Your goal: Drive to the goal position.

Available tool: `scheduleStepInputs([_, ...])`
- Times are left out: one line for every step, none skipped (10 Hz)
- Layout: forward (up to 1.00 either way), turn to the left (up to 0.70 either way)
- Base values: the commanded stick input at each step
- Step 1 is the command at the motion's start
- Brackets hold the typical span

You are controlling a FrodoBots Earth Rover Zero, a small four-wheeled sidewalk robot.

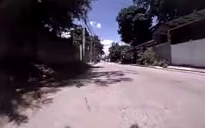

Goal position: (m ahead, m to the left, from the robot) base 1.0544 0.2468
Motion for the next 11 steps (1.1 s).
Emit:
scheduleStepInputs([1.0, 0.0])
scheduleStepInputs([1.0, 0.0])
scheduleStepInputs([1.0, 0.0])
scheduleStepInputs([1.0, 0.0])
scheduleStepInputs([1.0, 0.0])
scheduleStepInputs([1.0, 0.0])
scheduleStepInputs([1.0, 0.0])
scheduleStepInputs([0.85, 0.0])
scheduleStepInputs([0.0, 0.0])
scheduleStepInputs([0.0, 0.0])
scheduleStepInputs([0.0, 0.0])
